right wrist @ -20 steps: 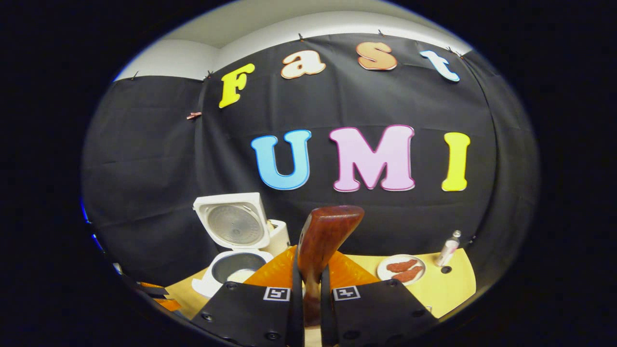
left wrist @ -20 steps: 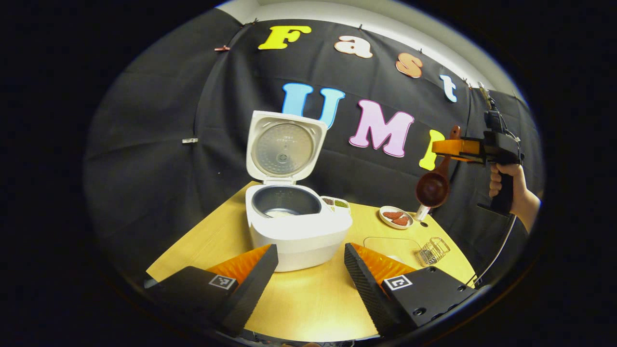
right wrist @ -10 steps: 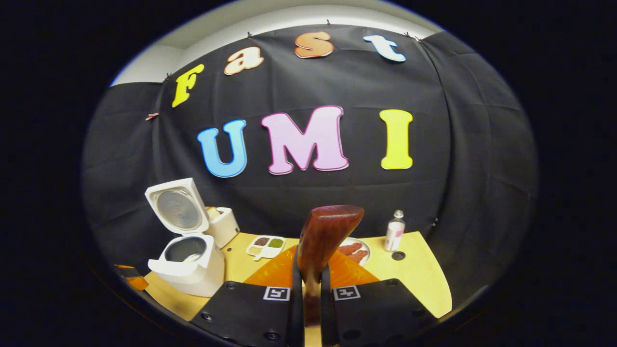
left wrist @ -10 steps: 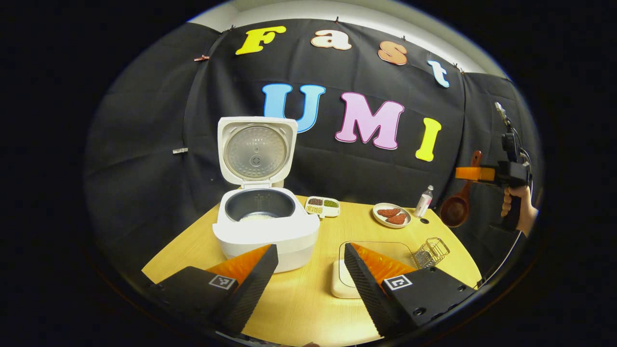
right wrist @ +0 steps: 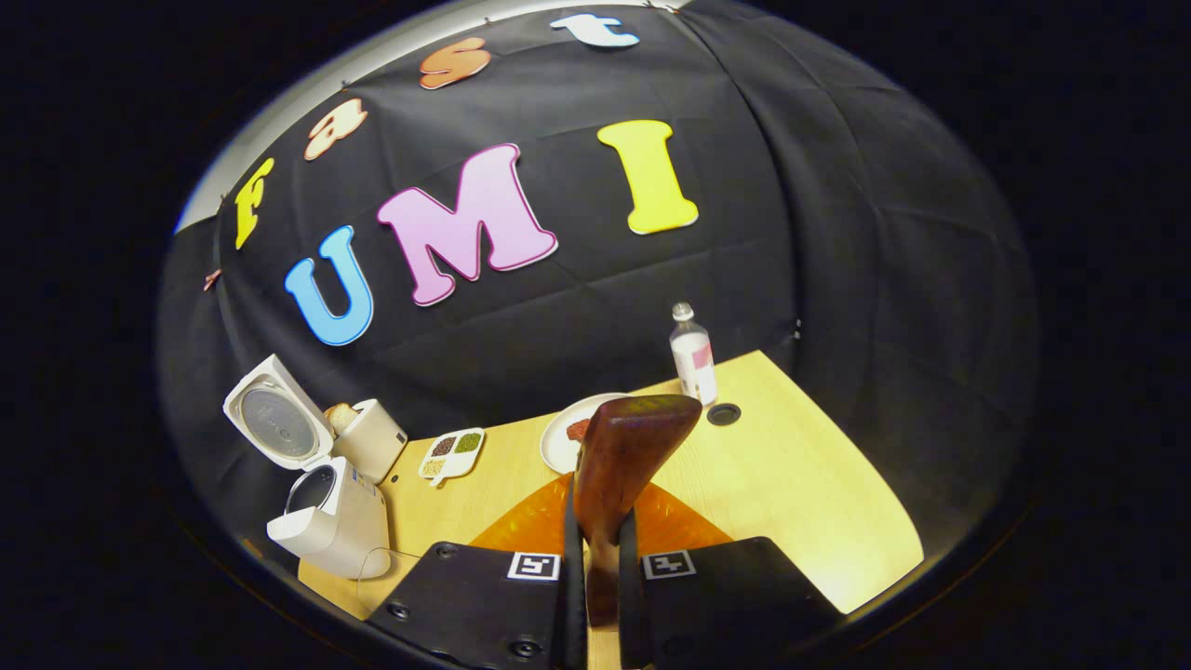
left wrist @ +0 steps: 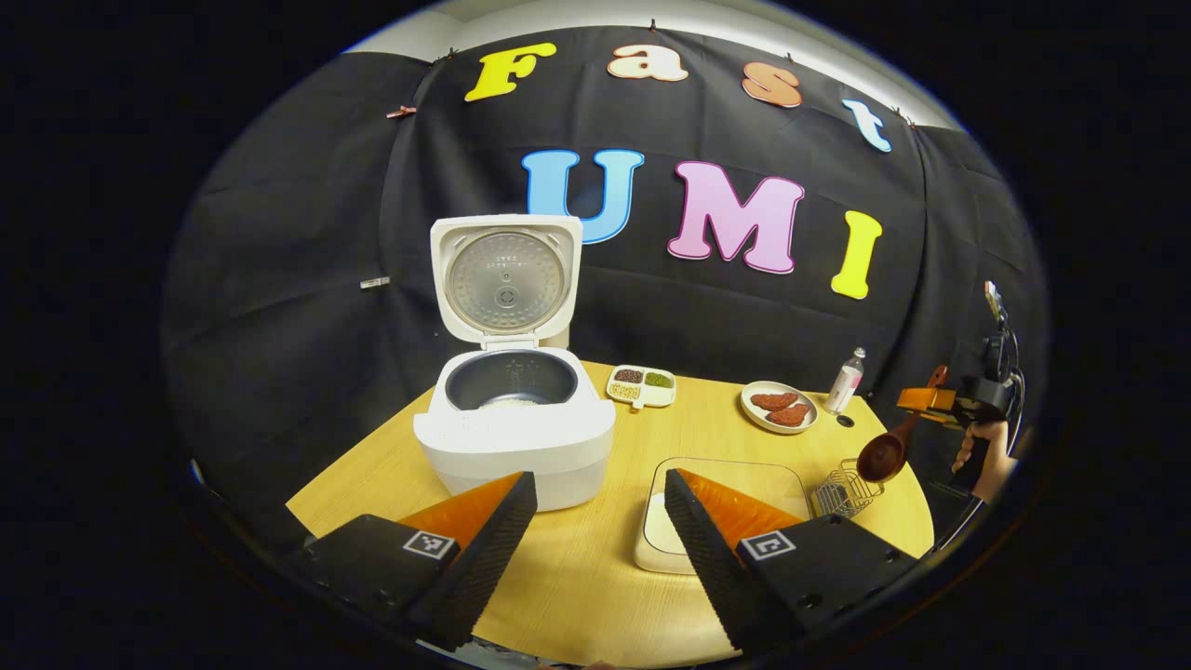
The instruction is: Close the left gripper, press the button to open the rice cooker; take a wooden spoon from the chopstick holder with the right hand, scoop a spoonful of rice and pour it into the rice cooker, then put the wooden spoon back into the chopstick holder.
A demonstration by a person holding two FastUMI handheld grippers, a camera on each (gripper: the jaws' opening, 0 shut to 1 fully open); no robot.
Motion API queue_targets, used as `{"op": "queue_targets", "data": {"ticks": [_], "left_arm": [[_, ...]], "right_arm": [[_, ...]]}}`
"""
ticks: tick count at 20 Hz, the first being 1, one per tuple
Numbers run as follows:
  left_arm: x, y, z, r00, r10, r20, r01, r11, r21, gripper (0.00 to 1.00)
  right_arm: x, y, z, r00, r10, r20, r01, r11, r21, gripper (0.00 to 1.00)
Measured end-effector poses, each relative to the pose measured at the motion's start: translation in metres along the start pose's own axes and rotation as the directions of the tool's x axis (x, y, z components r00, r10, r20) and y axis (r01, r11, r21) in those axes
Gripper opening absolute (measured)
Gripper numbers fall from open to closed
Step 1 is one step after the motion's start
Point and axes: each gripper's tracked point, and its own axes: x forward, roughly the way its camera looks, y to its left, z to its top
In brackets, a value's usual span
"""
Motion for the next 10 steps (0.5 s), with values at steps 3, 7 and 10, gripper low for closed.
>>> {"op": "queue_targets", "data": {"ticks": [3, 7, 10], "left_arm": [[-0.002, 0.001, 0.003, 1.000, 0.029, -0.004, -0.029, 0.999, 0.014, 0.96], [-0.005, 0.007, 0.006, 0.999, 0.050, -0.014, -0.050, 0.999, 0.010, 0.96], [-0.005, 0.015, 0.012, 0.998, 0.069, -0.009, -0.069, 0.998, 0.006, 0.95]], "right_arm": [[0.015, -0.012, -0.022, 0.999, -0.029, -0.028, 0.029, 1.000, 0.005, 0.18], [0.034, -0.026, -0.046, 0.994, -0.080, -0.067, 0.087, 0.991, 0.099, 0.18], [0.035, -0.037, -0.057, 0.990, -0.120, -0.070, 0.128, 0.983, 0.131, 0.19]]}}
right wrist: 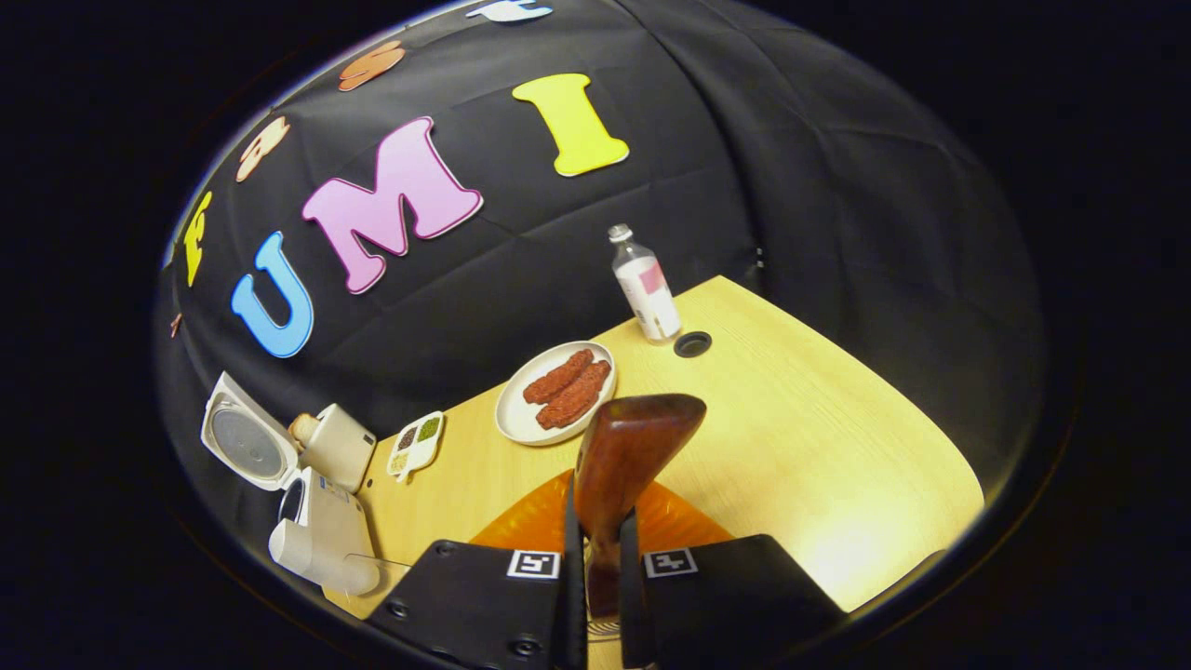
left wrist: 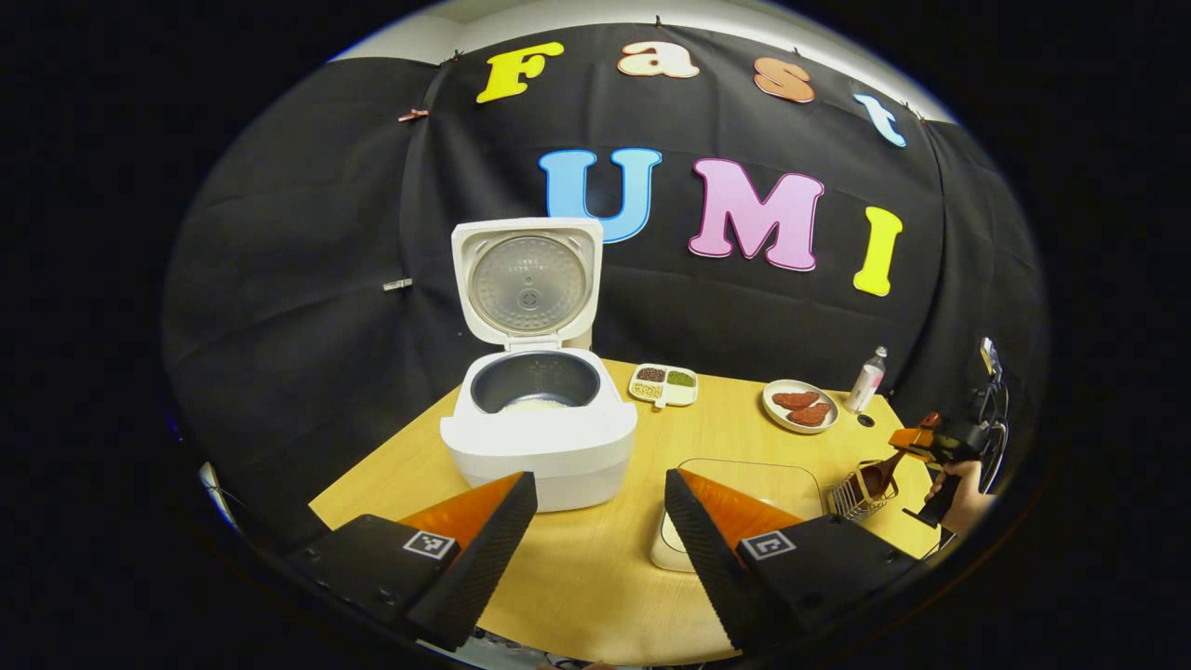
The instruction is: Close the left gripper, press the button to open the rice cooker; take a wooden spoon from the chopstick holder with the right hand, scoop a spoonful of rice and pour it into the rice cooker, then put the wooden spoon back into the chopstick holder.
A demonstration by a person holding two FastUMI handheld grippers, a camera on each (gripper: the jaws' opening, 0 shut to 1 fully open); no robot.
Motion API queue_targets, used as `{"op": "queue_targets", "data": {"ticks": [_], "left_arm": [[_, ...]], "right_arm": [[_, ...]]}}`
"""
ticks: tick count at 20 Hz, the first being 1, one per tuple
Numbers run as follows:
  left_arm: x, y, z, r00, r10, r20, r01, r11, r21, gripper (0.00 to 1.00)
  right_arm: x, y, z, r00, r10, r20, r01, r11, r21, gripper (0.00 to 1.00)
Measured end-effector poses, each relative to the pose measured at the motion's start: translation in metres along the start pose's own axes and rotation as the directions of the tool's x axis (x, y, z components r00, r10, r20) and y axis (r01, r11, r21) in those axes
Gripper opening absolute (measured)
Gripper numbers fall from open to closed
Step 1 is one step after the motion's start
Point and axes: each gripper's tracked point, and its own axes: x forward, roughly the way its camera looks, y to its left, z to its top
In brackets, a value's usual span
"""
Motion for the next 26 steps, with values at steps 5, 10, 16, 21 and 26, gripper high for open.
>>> {"op": "queue_targets", "data": {"ticks": [5, 10, 16, 21, 26], "left_arm": [[0.008, 0.019, 0.026, 0.999, 0.014, 0.048, -0.014, 1.000, 0.008, 0.96], [0.021, 0.047, 0.079, 0.988, 0.046, 0.147, -0.052, 0.998, 0.036, 0.96], [0.030, 0.066, 0.168, 0.955, 0.067, 0.290, -0.082, 0.996, 0.040, 0.96], [0.041, 0.066, 0.244, 0.914, 0.019, 0.405, -0.024, 1.000, 0.006, 0.95], [0.081, 0.095, 0.313, 0.881, 0.015, 0.473, -0.016, 1.000, -0.001, 0.95]], "right_arm": [[-0.014, 0.004, 0.009, 0.999, 0.004, 0.035, -0.004, 1.000, 0.006, 0.61], [-0.054, -0.014, 0.026, 0.991, -0.060, 0.116, 0.069, 0.995, -0.075, 0.98], [-0.117, -0.029, 0.059, 0.953, -0.122, 0.277, 0.193, 0.950, -0.245, 0.99], [-0.167, -0.016, 0.069, 0.924, -0.128, 0.361, 0.245, 0.922, -0.300, 0.99], [-0.202, 0.003, 0.062, 0.913, -0.128, 0.386, 0.250, 0.926, -0.284, 0.98]]}}
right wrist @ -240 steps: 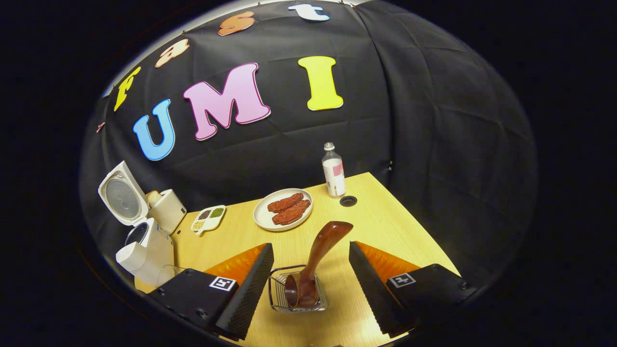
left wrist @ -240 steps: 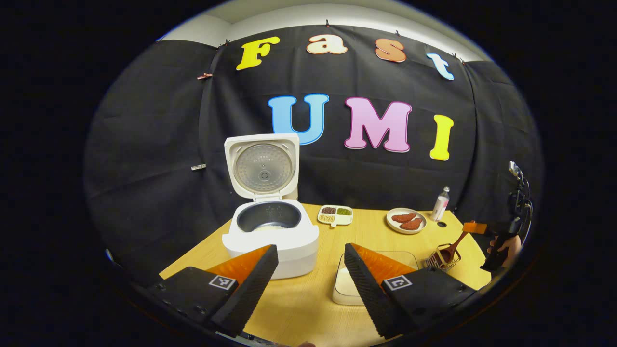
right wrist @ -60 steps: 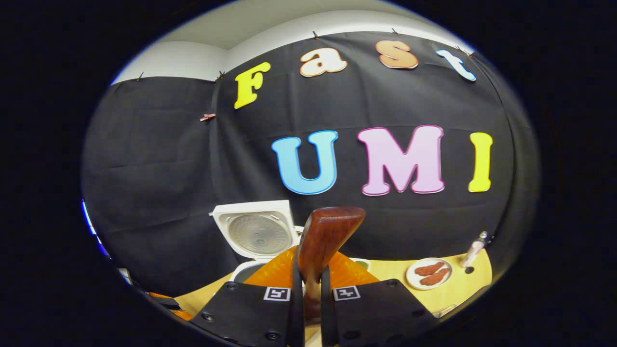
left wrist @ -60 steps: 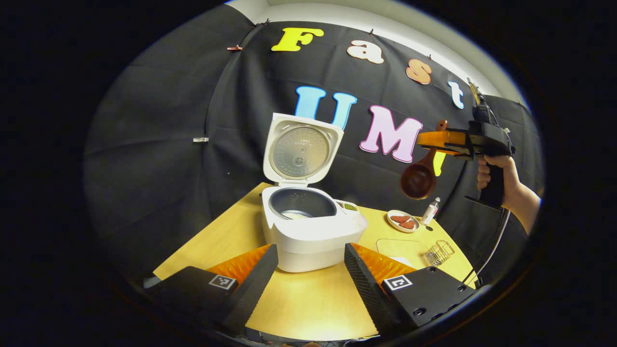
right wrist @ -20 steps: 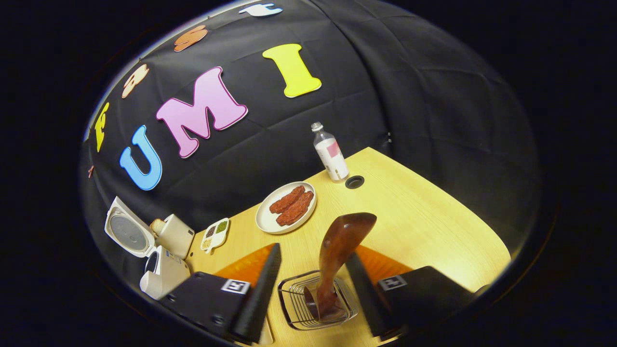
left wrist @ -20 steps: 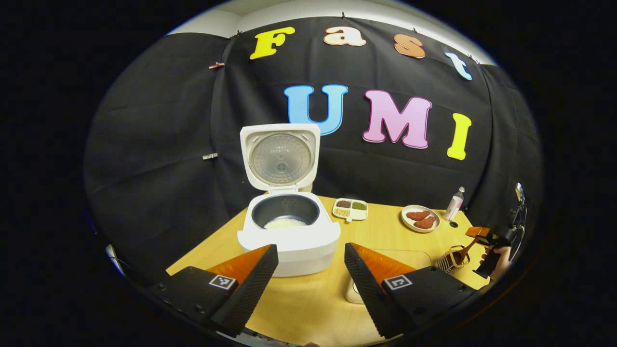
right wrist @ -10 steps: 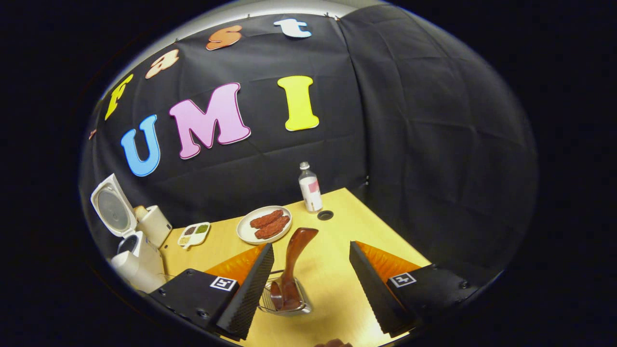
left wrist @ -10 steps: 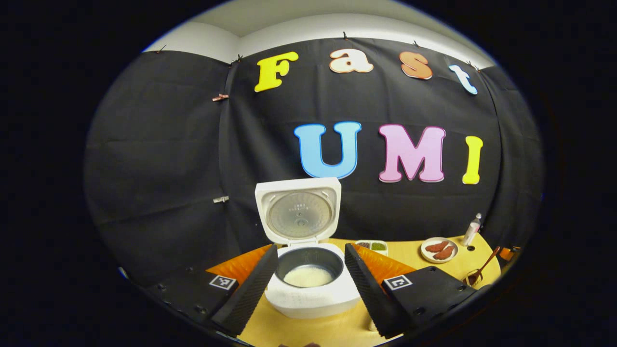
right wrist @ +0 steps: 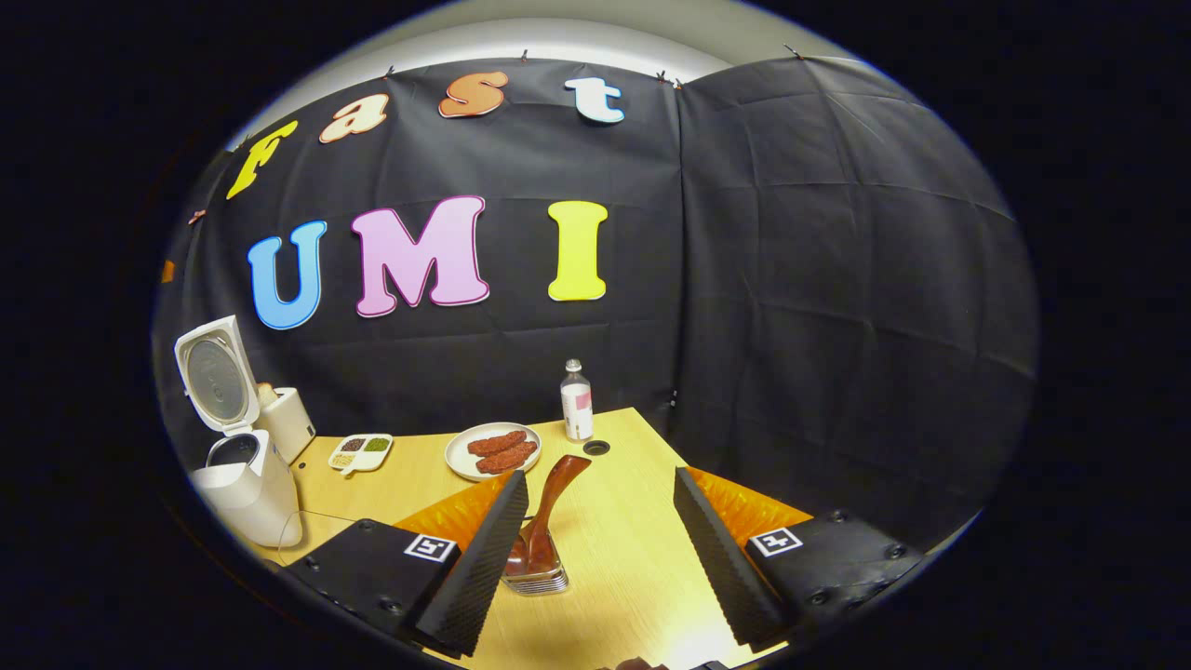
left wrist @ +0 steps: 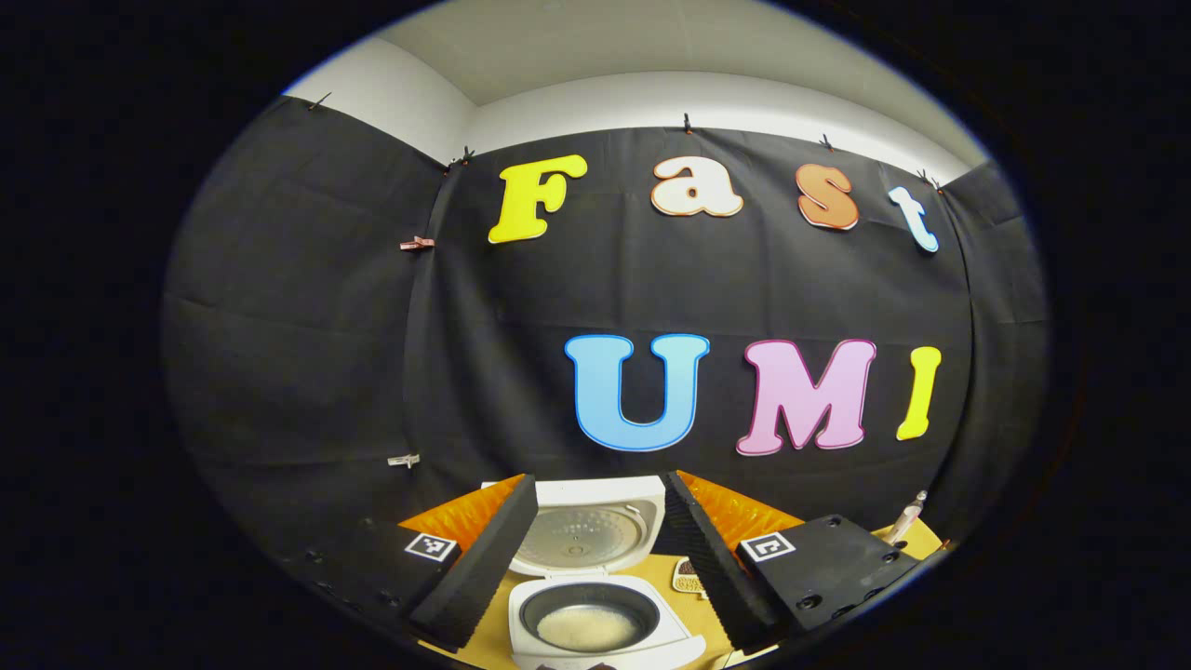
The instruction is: Close the left gripper, press the button to open the rice cooker; take a wooden spoon from the chopstick holder with the right hand, scoop a spoonful of rice and pour it into the rice cooker, then put the wooden spoon back into the chopstick holder.
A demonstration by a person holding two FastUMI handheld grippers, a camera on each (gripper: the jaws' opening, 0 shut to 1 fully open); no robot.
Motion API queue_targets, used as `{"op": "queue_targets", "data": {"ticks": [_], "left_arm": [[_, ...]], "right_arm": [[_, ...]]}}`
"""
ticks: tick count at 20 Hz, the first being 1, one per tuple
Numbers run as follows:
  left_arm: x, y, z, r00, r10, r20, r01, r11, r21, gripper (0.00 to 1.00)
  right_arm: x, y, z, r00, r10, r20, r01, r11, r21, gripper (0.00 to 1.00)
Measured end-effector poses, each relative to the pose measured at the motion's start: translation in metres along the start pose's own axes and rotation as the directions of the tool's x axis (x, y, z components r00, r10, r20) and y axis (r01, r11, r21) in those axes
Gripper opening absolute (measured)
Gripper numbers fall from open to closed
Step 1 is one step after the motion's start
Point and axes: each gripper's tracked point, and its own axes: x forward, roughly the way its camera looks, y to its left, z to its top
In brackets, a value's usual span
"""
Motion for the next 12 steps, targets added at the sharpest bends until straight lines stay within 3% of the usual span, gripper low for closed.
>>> {"op": "queue_targets", "data": {"ticks": [4, 7, 9, 12], "left_arm": [[0.059, 0.021, 0.006, 1.000, -0.004, -0.005, 0.003, 0.997, -0.076, 0.94], [0.107, 0.032, -0.006, 0.999, -0.011, -0.037, 0.010, 0.999, -0.033, 0.94], [0.136, 0.027, -0.020, 0.996, -0.051, -0.074, 0.053, 0.998, 0.023, 0.94], [0.175, 0.027, -0.047, 0.990, -0.066, -0.124, 0.071, 0.997, 0.036, 0.94]], "right_arm": [[-0.020, 0.014, 0.004, 1.000, 0.011, 0.007, -0.010, 1.000, -0.005, 0.98], [-0.028, 0.022, 0.010, 1.000, 0.005, 0.021, -0.004, 1.000, -0.017, 0.98], [-0.029, 0.035, 0.012, 0.999, 0.009, 0.031, -0.009, 1.000, -0.010, 0.98], [-0.037, 0.044, 0.013, 0.999, 0.024, 0.028, -0.023, 0.999, -0.026, 0.98]]}}
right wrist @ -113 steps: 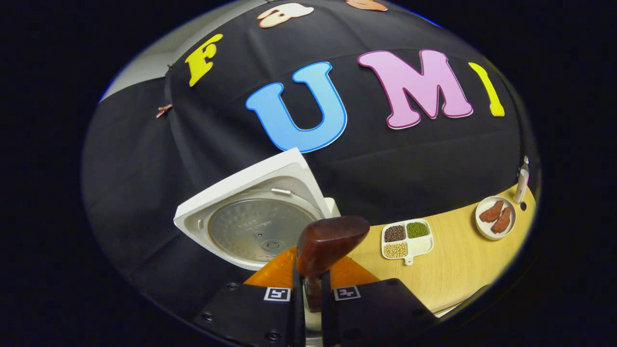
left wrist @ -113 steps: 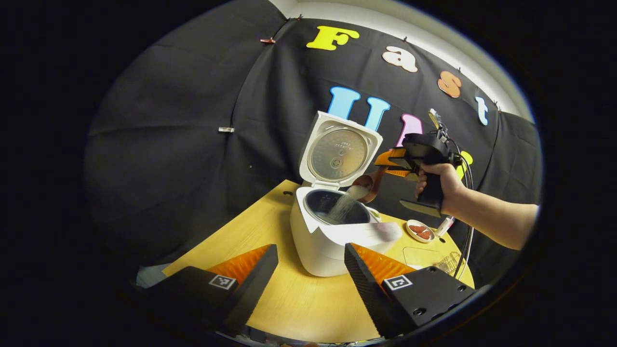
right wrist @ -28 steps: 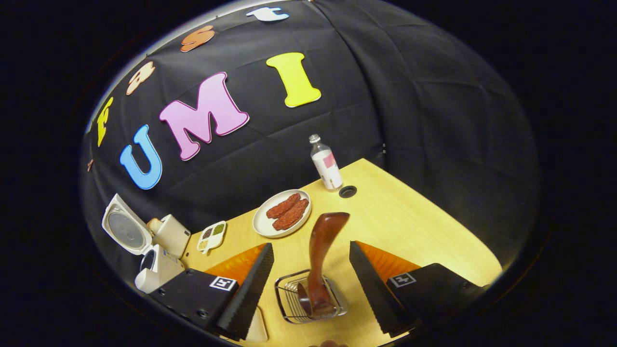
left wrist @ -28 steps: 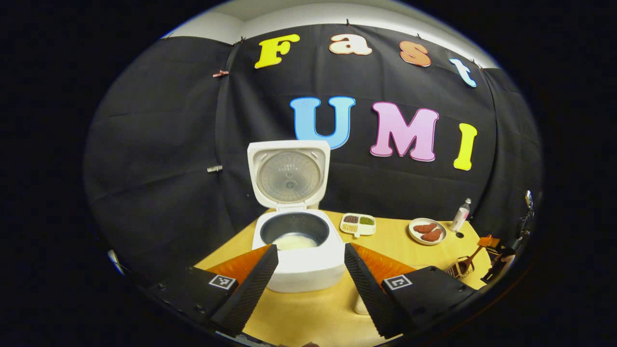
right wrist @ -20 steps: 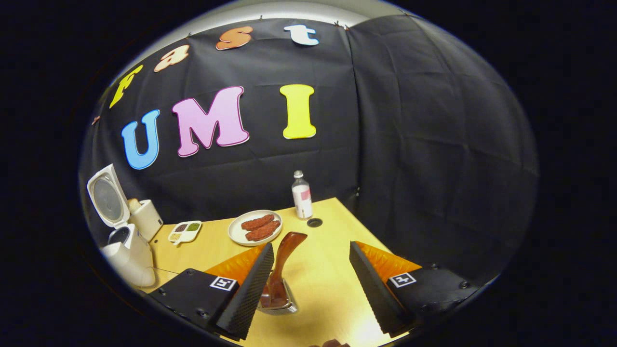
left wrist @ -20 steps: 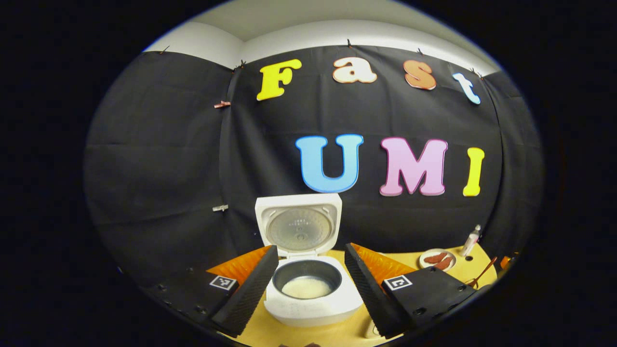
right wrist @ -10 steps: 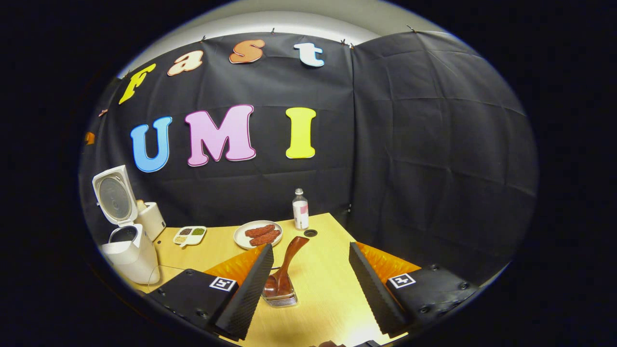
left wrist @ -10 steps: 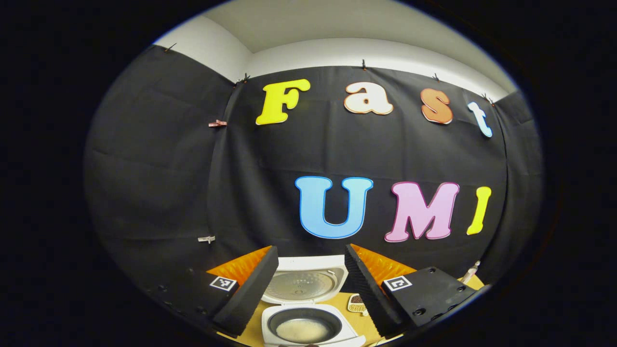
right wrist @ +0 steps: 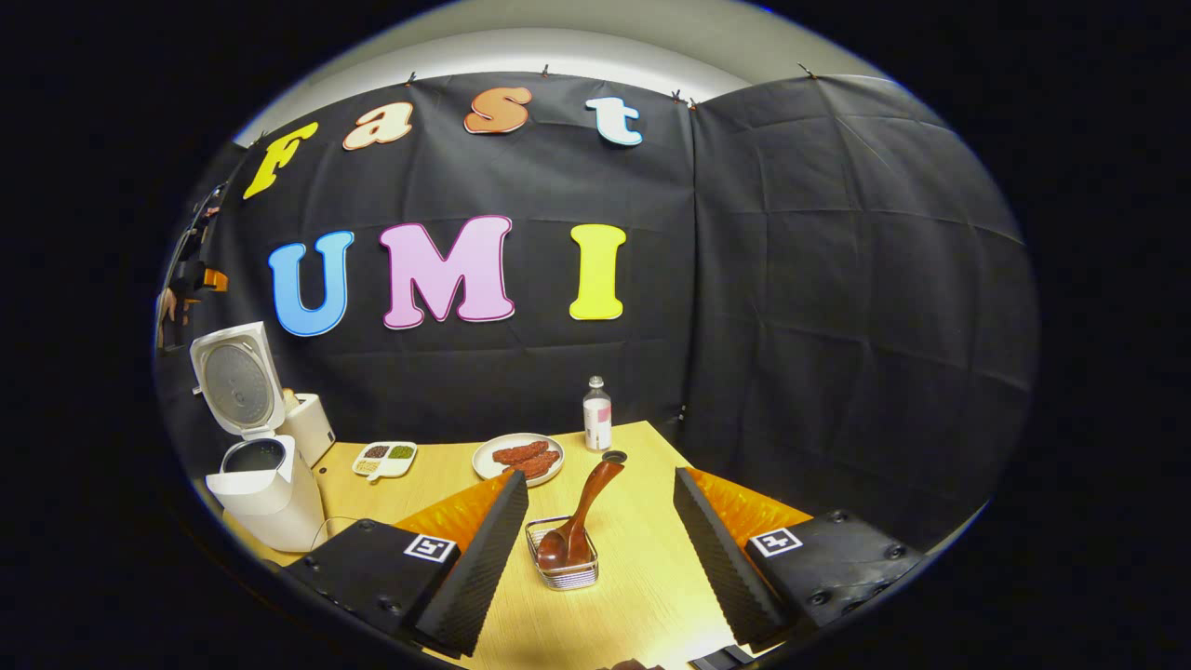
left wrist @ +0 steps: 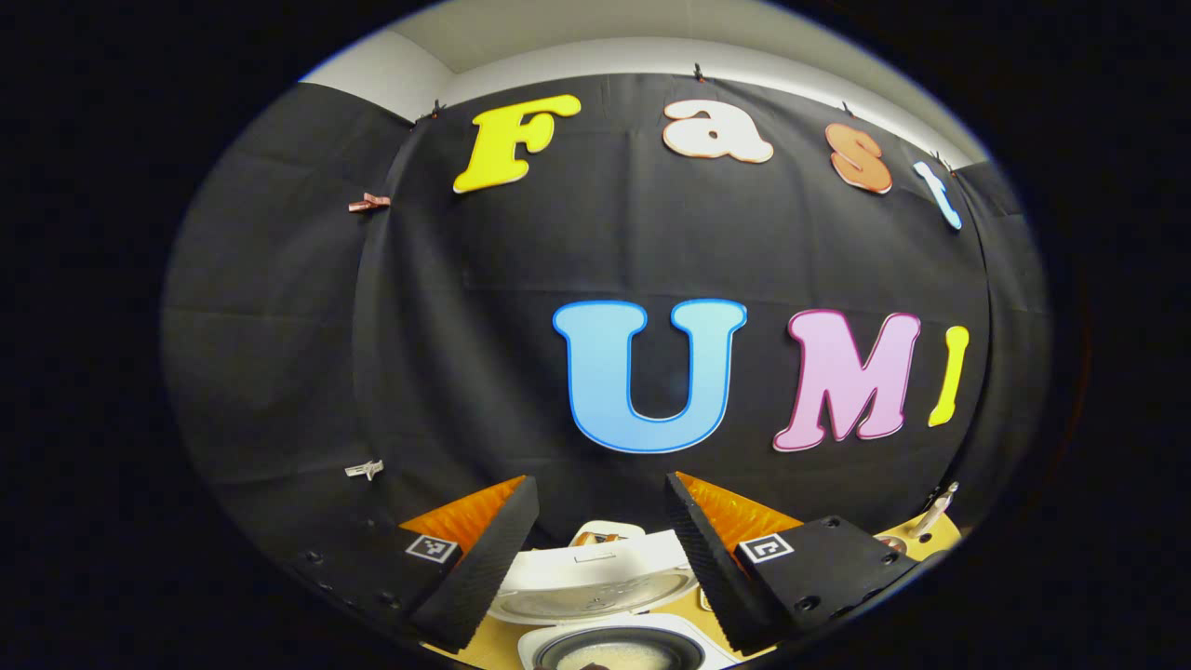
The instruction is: Close the left gripper, press the button to open the rice cooker; take a wooden spoon from the chopstick holder with the right hand, scoop a spoonful of rice and pour it into the rice cooker, then put the wooden spoon back into the chopstick holder.
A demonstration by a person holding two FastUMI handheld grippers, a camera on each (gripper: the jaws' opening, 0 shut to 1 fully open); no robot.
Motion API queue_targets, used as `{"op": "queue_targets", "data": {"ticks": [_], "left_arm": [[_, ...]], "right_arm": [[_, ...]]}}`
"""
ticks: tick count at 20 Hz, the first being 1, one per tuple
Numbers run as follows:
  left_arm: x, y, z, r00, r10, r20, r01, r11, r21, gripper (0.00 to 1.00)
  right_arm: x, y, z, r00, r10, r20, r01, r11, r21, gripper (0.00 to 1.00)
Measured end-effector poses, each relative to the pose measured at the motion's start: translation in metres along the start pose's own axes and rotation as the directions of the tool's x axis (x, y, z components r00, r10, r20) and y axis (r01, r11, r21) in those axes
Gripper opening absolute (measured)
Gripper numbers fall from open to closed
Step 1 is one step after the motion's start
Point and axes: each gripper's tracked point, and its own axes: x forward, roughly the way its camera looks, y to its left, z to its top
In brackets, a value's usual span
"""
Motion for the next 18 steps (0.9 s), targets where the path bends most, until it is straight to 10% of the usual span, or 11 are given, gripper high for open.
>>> {"op": "queue_targets", "data": {"ticks": [8, 18], "left_arm": [[0.052, 0.012, -0.064, 0.985, 0.021, -0.174, -0.034, 0.997, -0.075, 0.94], [-0.005, -0.010, -0.091, 0.936, -0.024, -0.352, 0.003, 0.998, -0.062, 0.98]], "right_arm": [[-0.014, 0.028, -0.009, 0.997, 0.071, -0.035, -0.072, 0.997, -0.017, 0.98], [-0.008, 0.071, -0.028, 0.975, 0.209, -0.073, -0.209, 0.978, 0.006, 0.99]]}}
